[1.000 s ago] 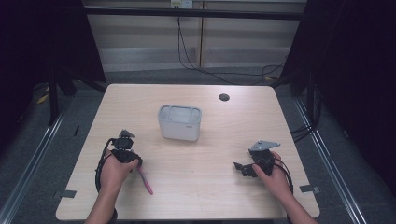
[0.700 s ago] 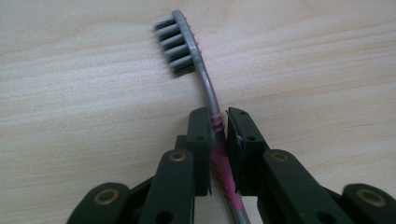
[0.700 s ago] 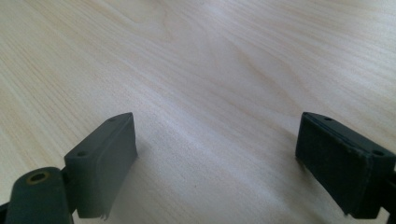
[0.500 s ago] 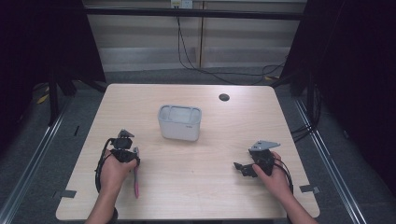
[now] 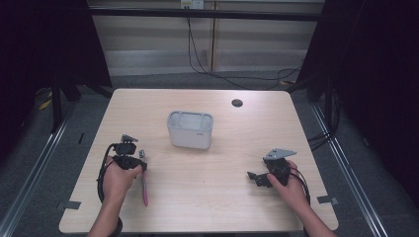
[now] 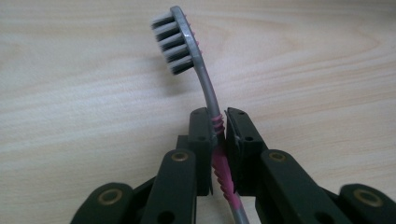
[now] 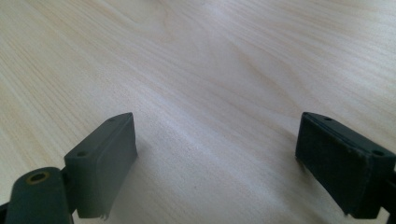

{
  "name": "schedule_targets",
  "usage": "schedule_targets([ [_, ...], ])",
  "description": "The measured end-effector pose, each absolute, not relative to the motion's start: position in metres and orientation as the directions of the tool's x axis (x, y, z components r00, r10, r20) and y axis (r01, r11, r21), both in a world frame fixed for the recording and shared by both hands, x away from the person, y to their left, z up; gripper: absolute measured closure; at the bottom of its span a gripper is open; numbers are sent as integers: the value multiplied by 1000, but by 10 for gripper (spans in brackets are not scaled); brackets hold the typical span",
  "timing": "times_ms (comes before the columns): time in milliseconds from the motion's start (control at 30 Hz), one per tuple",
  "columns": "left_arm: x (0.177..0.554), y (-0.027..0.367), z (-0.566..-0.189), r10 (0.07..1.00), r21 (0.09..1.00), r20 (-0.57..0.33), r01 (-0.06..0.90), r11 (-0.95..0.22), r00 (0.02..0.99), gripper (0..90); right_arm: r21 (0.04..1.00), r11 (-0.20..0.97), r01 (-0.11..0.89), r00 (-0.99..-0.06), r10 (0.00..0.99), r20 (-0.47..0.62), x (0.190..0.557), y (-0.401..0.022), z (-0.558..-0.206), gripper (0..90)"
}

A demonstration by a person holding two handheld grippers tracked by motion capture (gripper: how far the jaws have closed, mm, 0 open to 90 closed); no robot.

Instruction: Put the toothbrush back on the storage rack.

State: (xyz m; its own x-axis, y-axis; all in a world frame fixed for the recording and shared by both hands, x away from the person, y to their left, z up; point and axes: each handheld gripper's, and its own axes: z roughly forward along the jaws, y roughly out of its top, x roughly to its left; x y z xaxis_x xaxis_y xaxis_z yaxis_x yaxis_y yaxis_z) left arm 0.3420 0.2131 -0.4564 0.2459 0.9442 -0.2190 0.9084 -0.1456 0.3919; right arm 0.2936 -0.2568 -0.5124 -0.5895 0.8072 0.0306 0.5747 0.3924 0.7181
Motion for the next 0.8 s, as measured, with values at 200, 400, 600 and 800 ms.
schedule_targets([
  [200, 342, 217, -450, 938, 425, -239, 896, -132, 252, 814, 718, 392, 575, -589, 807, 31, 294, -257, -512, 118],
  [400, 341, 218, -445, 931, 452, -254, 883, -126, 262, 814, 718, 392, 575, -589, 807, 31, 294, -257, -512, 118],
  [600, 339, 219, -440, 931, 491, -247, 863, -120, 270, 817, 718, 392, 575, -589, 807, 31, 294, -257, -512, 118],
  [800, 337, 221, -431, 921, 530, -267, 842, -105, 283, 819, 718, 392, 575, -589, 807, 31, 294, -257, -512, 118],
])
